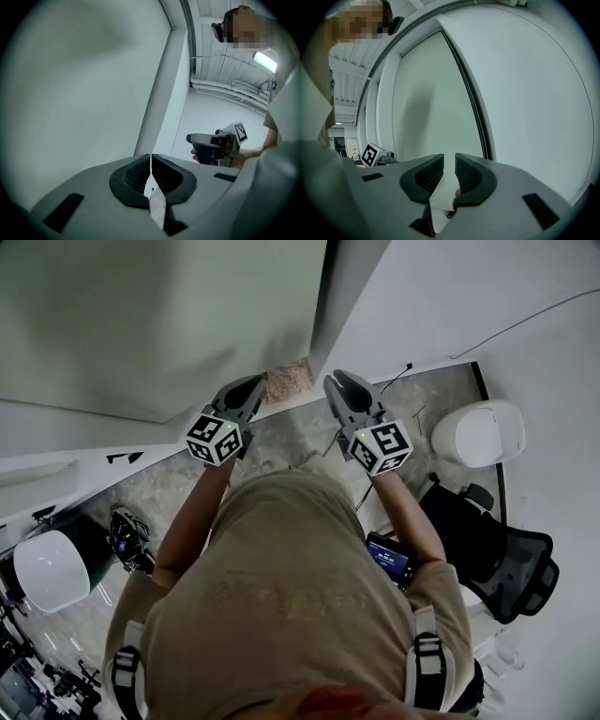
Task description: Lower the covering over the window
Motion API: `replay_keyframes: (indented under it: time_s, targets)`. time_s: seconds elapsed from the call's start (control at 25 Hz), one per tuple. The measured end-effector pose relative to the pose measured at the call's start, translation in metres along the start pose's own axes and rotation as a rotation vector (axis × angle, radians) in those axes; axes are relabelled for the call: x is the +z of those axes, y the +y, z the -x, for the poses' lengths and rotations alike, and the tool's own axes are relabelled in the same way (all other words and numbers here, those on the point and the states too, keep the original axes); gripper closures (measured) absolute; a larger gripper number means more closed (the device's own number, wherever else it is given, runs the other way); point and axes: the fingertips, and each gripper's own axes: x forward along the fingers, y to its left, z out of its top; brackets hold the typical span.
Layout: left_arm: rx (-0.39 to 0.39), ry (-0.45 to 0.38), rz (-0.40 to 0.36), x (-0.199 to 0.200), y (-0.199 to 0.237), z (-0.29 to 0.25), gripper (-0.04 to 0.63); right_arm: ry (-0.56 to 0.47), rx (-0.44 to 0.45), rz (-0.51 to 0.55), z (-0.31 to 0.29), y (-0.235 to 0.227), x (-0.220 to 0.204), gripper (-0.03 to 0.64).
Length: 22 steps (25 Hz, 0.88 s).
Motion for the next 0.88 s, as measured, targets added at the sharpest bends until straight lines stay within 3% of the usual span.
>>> replay_keyframes:
  time_s: [0.32, 0.88]
  targets:
    - [0.022, -0.003, -0.012, 0.016, -0.023, -0.055, 0.569, -0.007, 0.107, 0.041, 0.011, -0.034, 0.028, 0.551]
    - [0.101, 0.041, -0.002, 0.003, -0.022, -0.096, 0.569, -0.035, 0.121, -0.007, 0.035, -0.075, 0.02, 0.551]
